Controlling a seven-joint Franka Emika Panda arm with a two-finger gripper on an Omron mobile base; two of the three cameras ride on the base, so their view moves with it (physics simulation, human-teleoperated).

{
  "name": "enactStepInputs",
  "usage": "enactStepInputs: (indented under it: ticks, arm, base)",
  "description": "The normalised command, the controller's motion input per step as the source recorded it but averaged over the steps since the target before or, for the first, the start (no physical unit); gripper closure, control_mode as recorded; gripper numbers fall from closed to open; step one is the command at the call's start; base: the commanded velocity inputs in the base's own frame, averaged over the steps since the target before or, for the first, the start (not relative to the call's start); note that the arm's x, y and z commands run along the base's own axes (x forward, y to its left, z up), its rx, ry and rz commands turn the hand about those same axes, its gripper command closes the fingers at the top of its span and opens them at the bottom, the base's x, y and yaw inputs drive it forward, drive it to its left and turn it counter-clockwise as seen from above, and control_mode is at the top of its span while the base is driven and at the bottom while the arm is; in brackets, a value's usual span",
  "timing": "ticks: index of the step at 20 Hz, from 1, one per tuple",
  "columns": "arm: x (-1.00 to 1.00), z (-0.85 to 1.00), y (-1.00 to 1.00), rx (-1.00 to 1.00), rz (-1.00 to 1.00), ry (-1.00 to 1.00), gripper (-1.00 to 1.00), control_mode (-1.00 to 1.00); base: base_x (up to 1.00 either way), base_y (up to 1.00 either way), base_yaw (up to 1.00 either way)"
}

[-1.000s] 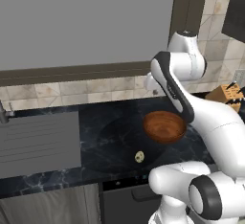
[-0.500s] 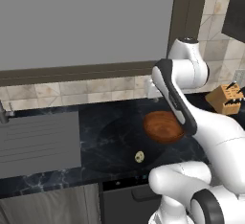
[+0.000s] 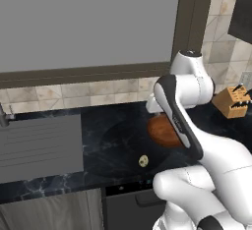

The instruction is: Gather the eggs and milk located in the vicinity of the sink area and place them right next to the bowl.

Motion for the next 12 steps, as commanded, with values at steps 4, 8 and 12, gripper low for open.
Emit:
enactStepInputs:
  ticks: [4,8,12]
  arm:
    - [-0.26,-0.26,0.28,0.0,-0.06,0.02,-1.0,-1.0]
    - [-0.26,-0.3,0.23,0.0,-0.08,0.05,-1.0,-1.0]
    - [-0.28,-0.34,0.17,0.0,-0.12,0.05,-1.0,-1.0]
  base:
    - [0.0,0.0,0.0]
    - [0.0,0.0,0.0]
    - [0.0,0.0,0.0]
